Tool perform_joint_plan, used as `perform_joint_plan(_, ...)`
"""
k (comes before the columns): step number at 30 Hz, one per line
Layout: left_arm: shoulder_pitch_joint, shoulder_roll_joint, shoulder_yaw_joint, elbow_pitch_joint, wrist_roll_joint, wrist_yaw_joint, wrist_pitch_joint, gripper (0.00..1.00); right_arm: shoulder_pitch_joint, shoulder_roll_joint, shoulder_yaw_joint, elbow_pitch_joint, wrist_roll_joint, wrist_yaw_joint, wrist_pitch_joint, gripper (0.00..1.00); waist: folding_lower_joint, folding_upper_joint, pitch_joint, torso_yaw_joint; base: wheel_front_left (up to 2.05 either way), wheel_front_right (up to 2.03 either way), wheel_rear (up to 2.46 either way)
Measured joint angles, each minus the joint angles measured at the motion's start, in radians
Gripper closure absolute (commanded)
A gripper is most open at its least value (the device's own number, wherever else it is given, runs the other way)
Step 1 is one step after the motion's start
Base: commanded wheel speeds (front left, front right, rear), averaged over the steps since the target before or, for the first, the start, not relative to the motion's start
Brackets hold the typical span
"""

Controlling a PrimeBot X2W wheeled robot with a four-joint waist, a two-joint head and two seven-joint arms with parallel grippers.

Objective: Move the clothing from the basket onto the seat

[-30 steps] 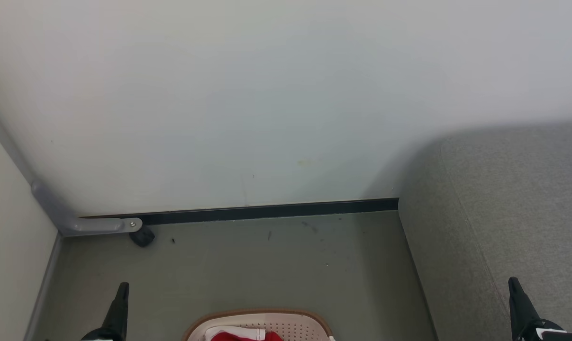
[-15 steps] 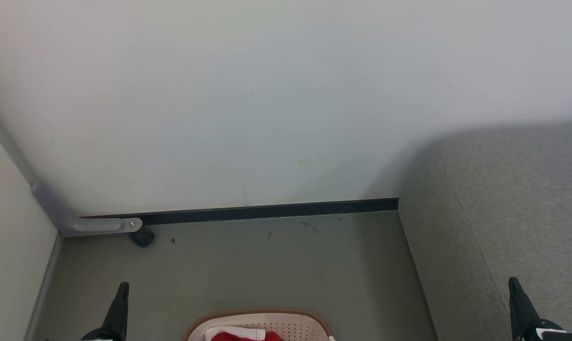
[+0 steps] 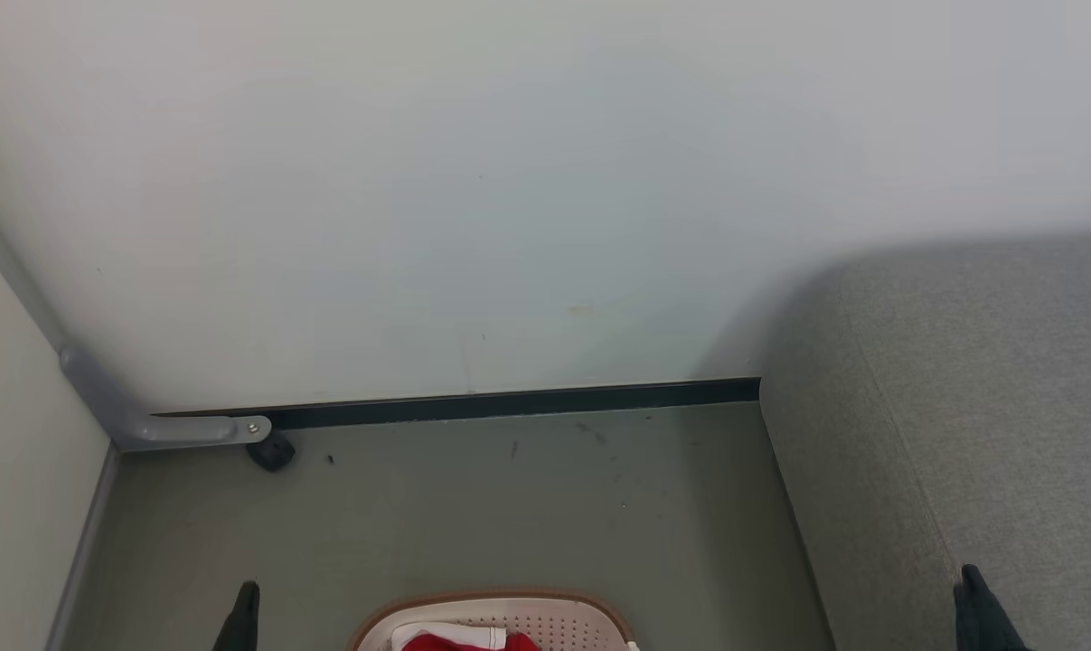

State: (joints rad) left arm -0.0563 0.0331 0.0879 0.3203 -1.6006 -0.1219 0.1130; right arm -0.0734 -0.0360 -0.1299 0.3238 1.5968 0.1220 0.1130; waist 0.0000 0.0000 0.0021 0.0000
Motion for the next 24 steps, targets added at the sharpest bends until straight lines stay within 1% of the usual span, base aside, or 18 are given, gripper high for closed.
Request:
perform_joint_plan(4,0.027,-0.005,-0.001,0.017,0.000,0.000,-0.001,0.00,0.025,0.009,0.004,0.014,0.000,0.000,-0.001,0.00,0.0000,0.0000,0.000,0.000,0.00,0.00,0.00)
perform_joint_plan(24,0.026,0.000,-0.013,-0.077,0.001,0.000,-0.071,0.00,0.017,0.004,0.050,-0.063,-0.004,0.000,-0.058,0.00,0.0000,0.0000,-0.001,0.007,0.00,0.00,0.00)
